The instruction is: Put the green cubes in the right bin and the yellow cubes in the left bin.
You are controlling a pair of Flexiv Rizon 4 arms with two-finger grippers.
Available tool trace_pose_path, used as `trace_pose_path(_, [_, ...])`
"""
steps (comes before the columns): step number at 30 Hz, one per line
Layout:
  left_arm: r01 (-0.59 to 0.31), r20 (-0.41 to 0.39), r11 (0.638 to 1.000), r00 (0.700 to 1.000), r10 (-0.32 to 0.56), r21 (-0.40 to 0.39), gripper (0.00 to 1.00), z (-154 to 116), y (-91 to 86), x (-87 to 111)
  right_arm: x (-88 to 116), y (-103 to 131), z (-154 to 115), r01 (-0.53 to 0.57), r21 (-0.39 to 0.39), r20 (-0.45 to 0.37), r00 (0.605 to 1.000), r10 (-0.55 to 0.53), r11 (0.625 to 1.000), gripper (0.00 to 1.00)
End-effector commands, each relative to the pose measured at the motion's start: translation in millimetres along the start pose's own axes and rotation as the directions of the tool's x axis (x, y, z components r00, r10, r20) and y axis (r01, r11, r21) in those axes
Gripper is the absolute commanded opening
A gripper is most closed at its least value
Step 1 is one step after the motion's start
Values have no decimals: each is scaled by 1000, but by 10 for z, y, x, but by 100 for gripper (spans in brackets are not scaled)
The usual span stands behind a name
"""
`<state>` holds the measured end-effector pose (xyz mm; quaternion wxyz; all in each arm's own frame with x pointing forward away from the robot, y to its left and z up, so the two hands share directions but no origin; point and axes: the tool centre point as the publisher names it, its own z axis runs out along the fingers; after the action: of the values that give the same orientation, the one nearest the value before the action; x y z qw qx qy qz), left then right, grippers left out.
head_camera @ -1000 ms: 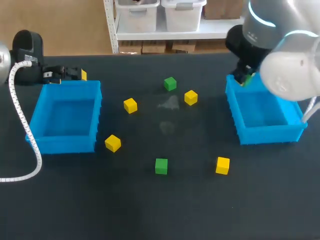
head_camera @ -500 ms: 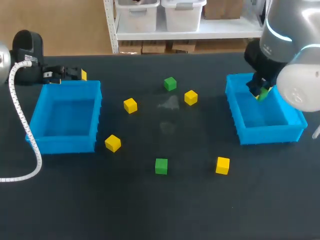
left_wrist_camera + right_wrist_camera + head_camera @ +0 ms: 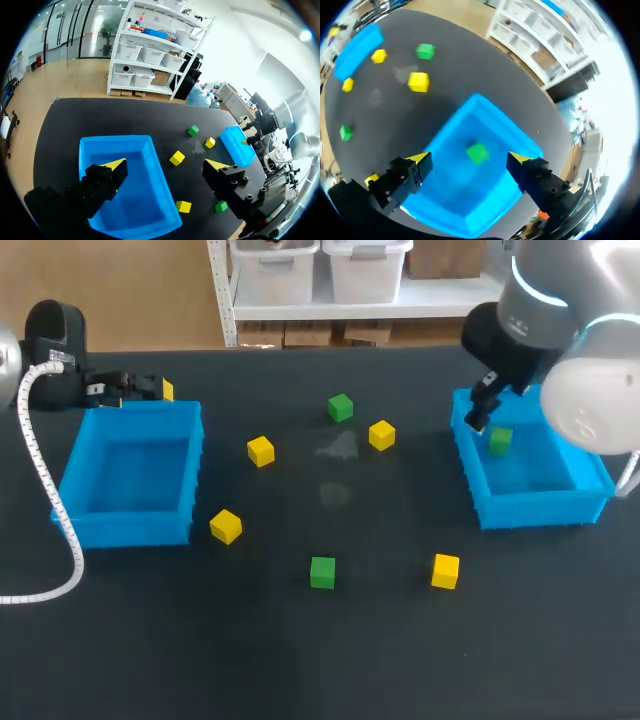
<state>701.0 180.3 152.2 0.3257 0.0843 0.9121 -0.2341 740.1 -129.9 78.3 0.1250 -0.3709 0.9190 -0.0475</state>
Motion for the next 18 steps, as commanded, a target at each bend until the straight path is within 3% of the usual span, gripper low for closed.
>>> trace_pose_path(1, [-3, 6, 1000, 1000, 3, 12, 100, -1, 28, 13, -85, 229, -170, 94, -30, 10, 996, -94, 995, 100])
trace_pose_path(5, [-3, 6, 1000, 1000, 3, 12, 100, -1, 28, 13, -169, 439, -270, 203, -55, 39, 979, -201, 978, 100])
trace_pose_path(12, [-3, 6, 1000, 1000, 3, 12, 100, -1, 28, 13, -254, 892, -433, 424, -95, 77, 905, -418, 901, 100])
trace_pose_path(18, [-3, 6, 1000, 1000, 3, 12, 100, -1, 28, 13, -273, 1242, -523, 520, -133, 96, 854, -511, 844, 100])
